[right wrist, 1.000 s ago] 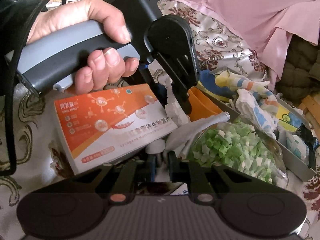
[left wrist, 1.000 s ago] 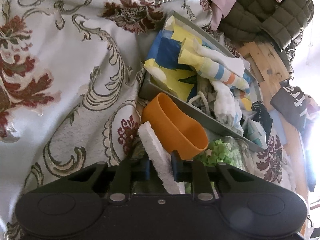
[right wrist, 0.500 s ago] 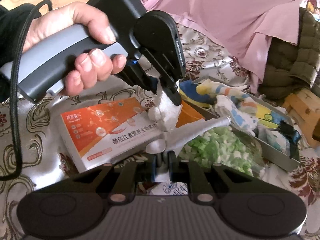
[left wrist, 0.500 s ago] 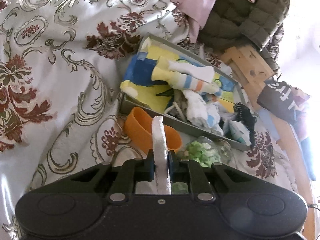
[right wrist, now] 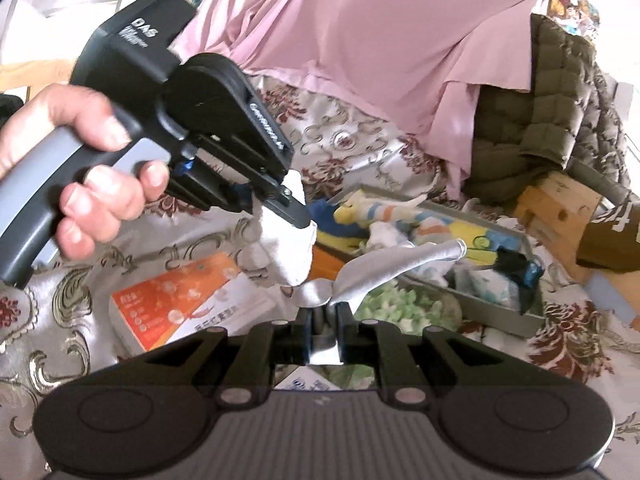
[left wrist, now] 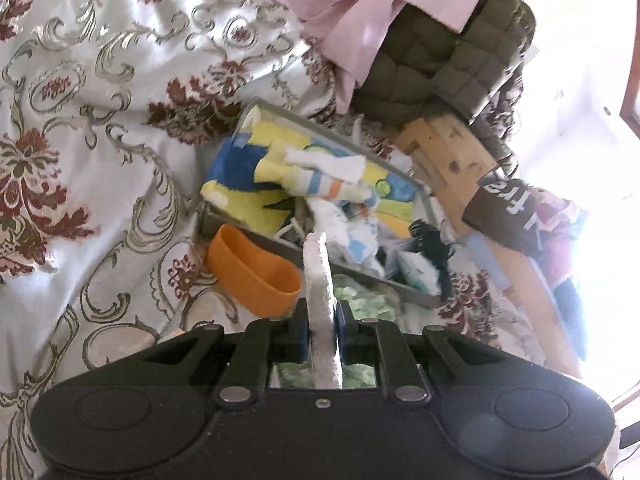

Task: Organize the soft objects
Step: 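Carry the strip and grey cloth into the cartoon tray and open both grippers, then move both grippers back over the remaining items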

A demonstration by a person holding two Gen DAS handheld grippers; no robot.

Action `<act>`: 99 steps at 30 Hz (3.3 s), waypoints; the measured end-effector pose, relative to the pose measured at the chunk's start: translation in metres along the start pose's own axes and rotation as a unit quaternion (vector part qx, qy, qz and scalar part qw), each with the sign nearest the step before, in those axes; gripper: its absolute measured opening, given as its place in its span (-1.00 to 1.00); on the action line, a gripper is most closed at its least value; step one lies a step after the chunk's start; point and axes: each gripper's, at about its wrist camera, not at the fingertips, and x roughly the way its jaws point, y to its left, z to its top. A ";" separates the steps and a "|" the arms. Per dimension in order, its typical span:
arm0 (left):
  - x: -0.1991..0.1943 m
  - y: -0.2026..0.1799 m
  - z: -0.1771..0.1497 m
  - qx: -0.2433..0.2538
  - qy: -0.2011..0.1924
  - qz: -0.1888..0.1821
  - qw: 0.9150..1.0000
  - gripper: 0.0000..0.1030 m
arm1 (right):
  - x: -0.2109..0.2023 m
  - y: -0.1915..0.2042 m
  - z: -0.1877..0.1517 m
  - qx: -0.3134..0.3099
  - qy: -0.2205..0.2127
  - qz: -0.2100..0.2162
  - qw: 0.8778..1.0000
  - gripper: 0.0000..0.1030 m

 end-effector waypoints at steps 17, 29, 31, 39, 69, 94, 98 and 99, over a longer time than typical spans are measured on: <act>0.104 -0.019 0.152 0.088 -0.065 -0.003 0.994 -0.73 | 0.159 -0.146 0.099 0.043 -0.060 0.013 0.997 -0.74; 0.250 0.016 0.231 0.029 0.052 0.015 0.998 -0.73 | 0.308 -0.214 0.128 0.157 0.085 0.044 0.983 -0.74; 0.261 0.023 0.235 0.012 0.064 0.020 0.998 -0.72 | 0.322 -0.213 0.133 0.170 0.101 0.041 0.979 -0.73; 0.283 0.040 0.242 0.005 0.070 0.055 0.996 -0.68 | 0.363 -0.205 0.144 0.224 0.143 0.028 0.964 -0.71; 0.230 0.070 0.180 -0.211 -0.046 0.027 0.976 0.52 | 0.320 -0.184 0.096 0.505 -0.020 0.036 0.862 0.42; 0.057 0.057 0.072 -0.108 -0.112 0.070 0.985 0.63 | 0.158 -0.150 0.056 0.390 -0.017 0.091 0.916 0.94; 0.036 0.044 0.058 -0.065 -0.108 0.084 0.988 0.67 | 0.129 -0.146 0.052 0.368 -0.022 0.089 0.925 0.97; 0.030 0.040 0.055 -0.055 -0.108 0.088 0.989 0.68 | 0.122 -0.144 0.052 0.364 -0.024 0.088 0.927 0.98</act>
